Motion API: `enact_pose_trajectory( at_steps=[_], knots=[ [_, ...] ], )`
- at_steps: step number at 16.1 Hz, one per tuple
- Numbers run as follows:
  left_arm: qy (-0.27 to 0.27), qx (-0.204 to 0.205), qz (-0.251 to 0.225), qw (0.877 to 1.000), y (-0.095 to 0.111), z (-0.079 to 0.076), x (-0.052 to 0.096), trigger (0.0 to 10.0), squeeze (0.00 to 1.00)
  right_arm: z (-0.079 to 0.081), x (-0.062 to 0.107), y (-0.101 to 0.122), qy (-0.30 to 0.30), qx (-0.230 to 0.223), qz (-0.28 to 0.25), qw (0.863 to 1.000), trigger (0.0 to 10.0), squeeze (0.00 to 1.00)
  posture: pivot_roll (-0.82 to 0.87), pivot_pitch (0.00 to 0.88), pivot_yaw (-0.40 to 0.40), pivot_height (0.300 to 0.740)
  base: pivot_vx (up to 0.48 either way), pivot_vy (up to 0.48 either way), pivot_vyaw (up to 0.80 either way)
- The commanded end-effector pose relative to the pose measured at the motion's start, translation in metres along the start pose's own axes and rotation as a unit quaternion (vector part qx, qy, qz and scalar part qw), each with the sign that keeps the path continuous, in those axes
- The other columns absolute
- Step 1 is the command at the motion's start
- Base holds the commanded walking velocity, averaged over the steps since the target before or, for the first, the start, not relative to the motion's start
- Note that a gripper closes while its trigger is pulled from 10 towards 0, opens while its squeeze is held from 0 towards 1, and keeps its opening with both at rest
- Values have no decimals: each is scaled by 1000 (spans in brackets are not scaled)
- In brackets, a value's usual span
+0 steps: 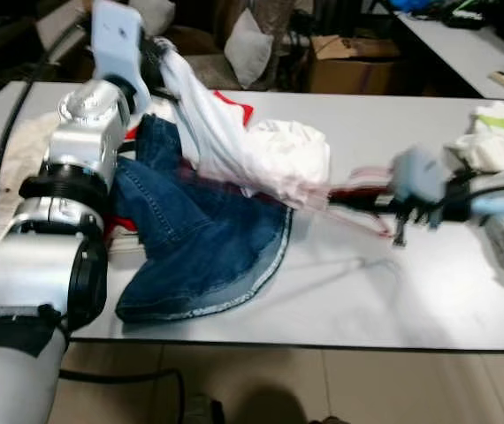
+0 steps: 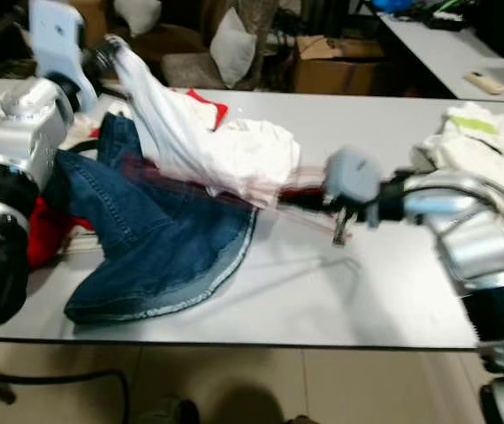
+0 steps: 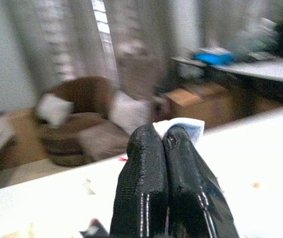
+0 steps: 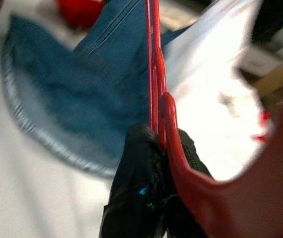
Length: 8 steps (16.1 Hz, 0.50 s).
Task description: Hang hanger
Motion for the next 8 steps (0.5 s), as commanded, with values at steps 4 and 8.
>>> enact_pose_trajectory(
  at_steps=[4,8],
  knots=[
    [-99,-70,64,991,-34,-5,24,10000,4,3,37,9,-41,-24,20,999,10000,0,-29,0,81,740,0,0,0],
    [-271,-34,52,961,-35,-44,75,10000,1000,3,55,10,-152,-69,26,986,10000,0,-52,0,84,740,0,0,0]
  ],
)
Point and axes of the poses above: a point about 5 cm out from each wrist's last joint towards the gripper, its own x axis pointing back from the gripper into the wrist, its own y axis along the axis of the wrist's last joint, z = x × y, the point moved 4 cm from there along -x, pointing out of the wrist towards the gripper, and after that the axes turned 4 degrees about x, right-handed, at the moved point
